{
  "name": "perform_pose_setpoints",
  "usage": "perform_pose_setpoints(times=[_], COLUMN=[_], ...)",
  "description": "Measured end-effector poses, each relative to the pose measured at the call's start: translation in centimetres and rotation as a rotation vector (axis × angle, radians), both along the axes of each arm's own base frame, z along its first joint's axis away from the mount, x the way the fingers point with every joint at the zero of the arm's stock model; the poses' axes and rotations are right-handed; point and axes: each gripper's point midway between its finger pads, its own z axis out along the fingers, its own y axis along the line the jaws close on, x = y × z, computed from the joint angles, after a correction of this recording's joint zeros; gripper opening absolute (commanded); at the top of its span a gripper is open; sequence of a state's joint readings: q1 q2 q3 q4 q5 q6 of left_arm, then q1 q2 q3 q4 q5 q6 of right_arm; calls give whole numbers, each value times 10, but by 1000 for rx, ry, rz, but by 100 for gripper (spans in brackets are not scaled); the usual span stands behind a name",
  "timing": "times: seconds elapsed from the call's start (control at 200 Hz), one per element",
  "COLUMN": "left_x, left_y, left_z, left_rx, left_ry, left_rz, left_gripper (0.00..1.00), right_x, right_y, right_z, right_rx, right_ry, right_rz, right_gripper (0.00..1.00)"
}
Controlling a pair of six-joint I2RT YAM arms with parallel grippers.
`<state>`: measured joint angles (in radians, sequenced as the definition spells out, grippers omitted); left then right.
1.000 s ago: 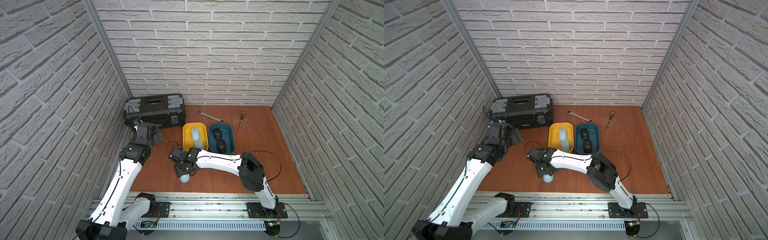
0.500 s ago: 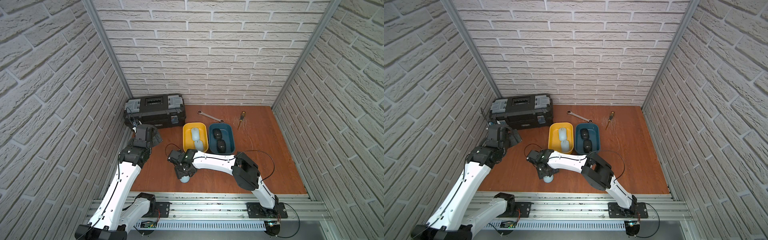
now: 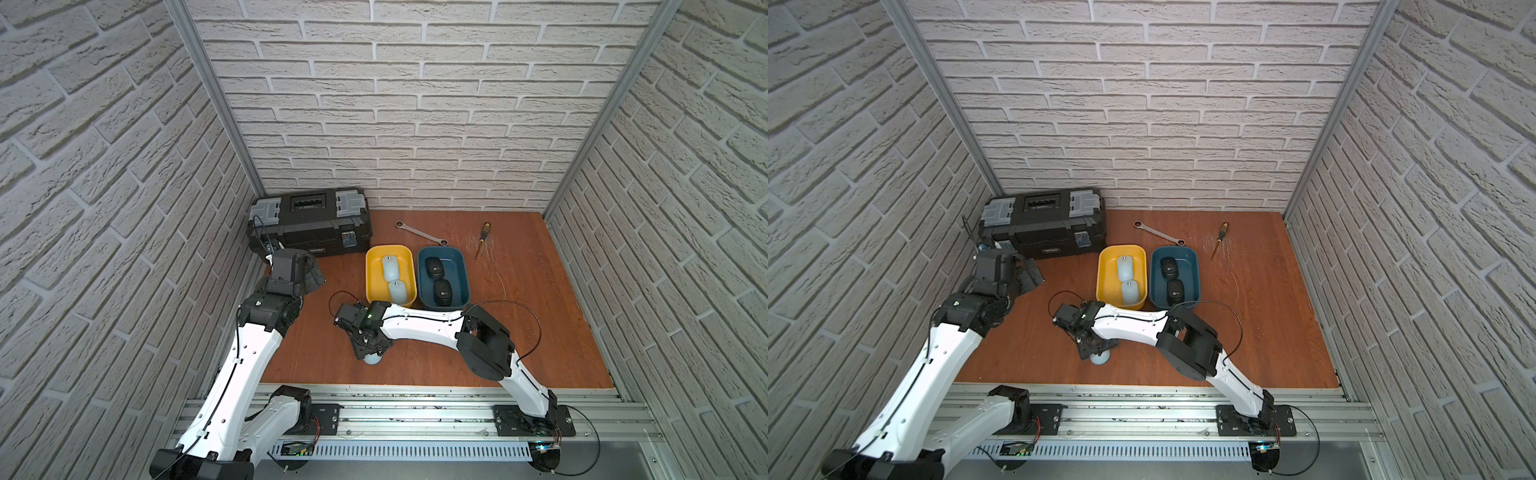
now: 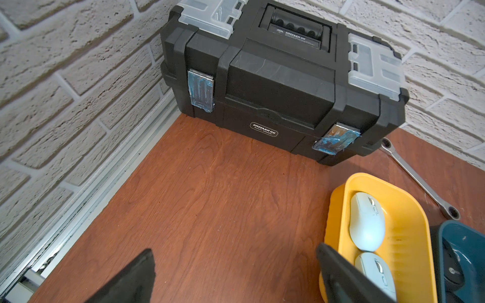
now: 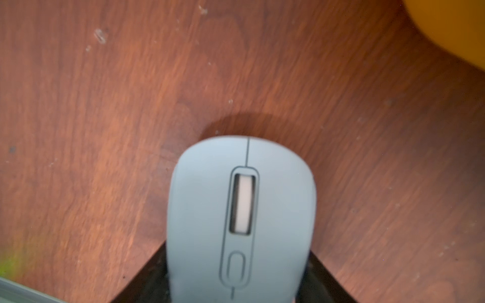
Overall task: Place the mice by color into the storage box
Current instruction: Pick up the mouse from the center of the board.
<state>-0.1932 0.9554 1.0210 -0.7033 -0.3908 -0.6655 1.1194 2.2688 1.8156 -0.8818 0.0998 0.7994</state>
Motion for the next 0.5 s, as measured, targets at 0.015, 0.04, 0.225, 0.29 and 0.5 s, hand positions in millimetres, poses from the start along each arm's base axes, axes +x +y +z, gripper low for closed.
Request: perform_pose_setpoints(times=[0.015, 0.04, 0.225, 0.29, 0.5], left_x=[0, 0, 0, 0, 1], left_y=[0, 1, 0, 0, 0], left_z=[0, 0, 0, 0, -2], left_rx=[0, 0, -3, -5, -8], left_ry=[0, 0, 1, 1, 8], left_rz=[1, 2, 0, -1, -1], left_gripper=[98, 98, 98, 98, 98], right_x=[0, 0, 0, 1, 19], right_y=[0, 1, -1, -4, -2], right_z=[0, 0, 2, 9, 86], right_rx=[1, 3, 6, 4, 61], right_ry=[-1, -1, -9, -24, -173], right_rz=[0, 2, 19, 30, 96], right_gripper=[52, 50, 42, 42, 43])
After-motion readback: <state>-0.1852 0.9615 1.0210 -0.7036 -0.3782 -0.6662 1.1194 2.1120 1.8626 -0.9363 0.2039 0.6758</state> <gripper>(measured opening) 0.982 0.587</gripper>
